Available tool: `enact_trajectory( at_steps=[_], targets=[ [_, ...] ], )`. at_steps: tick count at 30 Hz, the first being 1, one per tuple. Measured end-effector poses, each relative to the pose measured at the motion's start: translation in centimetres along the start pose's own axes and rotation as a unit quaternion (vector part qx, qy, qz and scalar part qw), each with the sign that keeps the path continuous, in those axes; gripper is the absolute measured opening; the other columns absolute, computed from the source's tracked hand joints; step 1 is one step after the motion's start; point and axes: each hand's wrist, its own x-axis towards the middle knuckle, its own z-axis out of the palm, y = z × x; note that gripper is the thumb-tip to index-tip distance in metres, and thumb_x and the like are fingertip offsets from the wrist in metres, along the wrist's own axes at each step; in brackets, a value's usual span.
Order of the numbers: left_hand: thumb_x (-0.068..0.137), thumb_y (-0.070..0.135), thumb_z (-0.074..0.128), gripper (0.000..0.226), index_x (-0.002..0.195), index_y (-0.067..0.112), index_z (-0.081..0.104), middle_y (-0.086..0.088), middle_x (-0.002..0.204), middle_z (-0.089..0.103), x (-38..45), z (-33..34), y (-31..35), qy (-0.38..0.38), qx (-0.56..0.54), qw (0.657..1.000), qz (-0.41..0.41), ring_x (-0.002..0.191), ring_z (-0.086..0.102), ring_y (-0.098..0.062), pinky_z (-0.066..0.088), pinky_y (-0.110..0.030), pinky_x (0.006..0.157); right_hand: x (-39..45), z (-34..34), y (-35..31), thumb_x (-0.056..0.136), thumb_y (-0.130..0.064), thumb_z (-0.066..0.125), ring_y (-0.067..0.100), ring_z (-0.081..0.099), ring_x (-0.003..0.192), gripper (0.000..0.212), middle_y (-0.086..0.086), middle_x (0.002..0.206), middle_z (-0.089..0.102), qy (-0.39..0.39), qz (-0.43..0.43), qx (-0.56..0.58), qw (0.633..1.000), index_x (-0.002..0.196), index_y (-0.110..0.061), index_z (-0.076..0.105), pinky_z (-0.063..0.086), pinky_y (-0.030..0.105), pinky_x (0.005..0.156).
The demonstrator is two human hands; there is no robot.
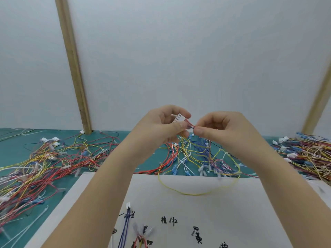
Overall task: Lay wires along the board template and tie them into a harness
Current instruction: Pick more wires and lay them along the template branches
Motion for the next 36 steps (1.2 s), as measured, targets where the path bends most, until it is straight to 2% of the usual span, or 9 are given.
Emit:
enact_trajectory(
  at_steps=[3,8,14,19,21,23,29,33,36],
  targets=[
    [0.091,0.003,0.051,0.02,0.08,0.018,0.058,0.01,0.055,0.06,-0.1,0.3,0.2,-0.014,0.068,0.998,-0.009,0.048,0.052,0.0,0.04,-0.011,0.045,0.0,-0.6,0.1,0.075,-0.008,0.07,0.0,0.058,0.059,0.014,-0.009,0.06,0.065,-0.018,0.007,-0.004,1.0,0.066,-0.018,0.067,0.045,0.009,0.058],
    [0.088,0.008,0.057,0.016,0.078,0.021,0.059,0.014,0.044,0.053,-0.1,0.3,0.4,-0.001,0.138,0.99,-0.026,0.04,0.045,0.004,0.034,-0.007,0.041,-0.2,-1.0,0.3,0.071,-0.015,0.069,0.008,0.062,0.062,0.01,0.0,0.061,0.066,-0.074,0.08,0.072,0.991,0.062,-0.019,0.071,0.056,0.024,0.071],
    [0.084,0.022,0.062,0.022,0.063,0.024,0.059,0.012,0.037,0.046,-0.4,-0.8,0.8,-0.007,0.262,0.963,-0.056,0.036,0.038,-0.001,0.03,-0.011,0.039,0.3,-1.5,1.7,0.075,-0.019,0.071,-0.002,0.044,0.048,0.017,-0.009,0.052,0.053,-0.063,-0.012,-0.238,0.969,0.061,-0.025,0.062,0.036,0.01,0.052],
    [0.081,0.02,0.063,0.018,0.064,0.018,0.058,0.011,0.039,0.029,-1.9,-5.0,2.8,0.105,0.103,0.989,-0.017,0.033,0.023,-0.003,0.038,-0.014,0.04,0.7,-5.6,5.3,0.082,-0.016,0.065,0.007,0.049,0.058,0.019,-0.01,0.062,0.054,0.115,0.033,-0.348,0.93,0.068,-0.026,0.056,0.037,0.014,0.058],
    [0.09,0.019,0.053,0.022,0.068,0.016,0.052,0.011,0.036,0.031,-1.8,-5.8,2.5,0.167,0.117,0.979,-0.031,0.033,0.023,-0.002,0.031,-0.011,0.034,0.3,-7.4,6.9,0.084,-0.017,0.063,0.02,0.051,0.065,0.014,-0.009,0.063,0.052,0.183,0.077,-0.395,0.897,0.073,-0.022,0.057,0.037,0.028,0.062],
    [0.093,0.018,0.05,0.024,0.069,0.015,0.051,0.01,0.035,0.034,-1.4,-5.8,1.9,0.199,0.136,0.97,-0.043,0.033,0.023,-0.002,0.024,-0.01,0.032,-0.1,-8.6,7.9,0.084,-0.02,0.065,0.022,0.051,0.065,0.012,-0.004,0.062,0.053,0.219,0.109,-0.396,0.885,0.074,-0.02,0.059,0.034,0.03,0.057],
    [0.089,0.025,0.057,0.022,0.069,0.015,0.056,0.011,0.034,0.043,-0.5,-5.1,0.5,0.167,0.282,0.943,-0.063,0.026,0.03,0.0,0.024,-0.012,0.032,-0.9,-9.6,8.5,0.078,-0.024,0.073,0.026,0.05,0.07,0.013,0.003,0.065,0.054,0.225,0.155,-0.423,0.864,0.069,-0.017,0.065,0.029,0.03,0.057],
    [0.088,0.031,0.057,0.026,0.072,0.01,0.058,0.009,0.036,0.046,-0.8,-5.7,0.3,0.139,0.352,0.918,-0.121,0.028,0.031,-0.002,0.024,-0.021,0.041,-1.1,-9.6,7.9,0.079,-0.038,0.07,0.019,0.051,0.055,0.034,0.003,0.056,0.058,0.095,0.288,-0.442,0.844,0.054,-0.016,0.064,0.032,0.025,0.05],
    [0.089,0.028,0.056,0.024,0.069,0.013,0.058,0.002,0.047,0.052,-1.0,-5.5,0.7,0.142,0.23,0.958,-0.092,0.035,0.033,-0.009,0.026,-0.014,0.035,-1.2,-9.2,7.7,0.084,-0.038,0.064,0.014,0.044,0.041,0.039,0.001,0.049,0.052,0.002,0.364,-0.398,0.842,0.056,-0.011,0.068,0.031,0.022,0.043]
  ],
)
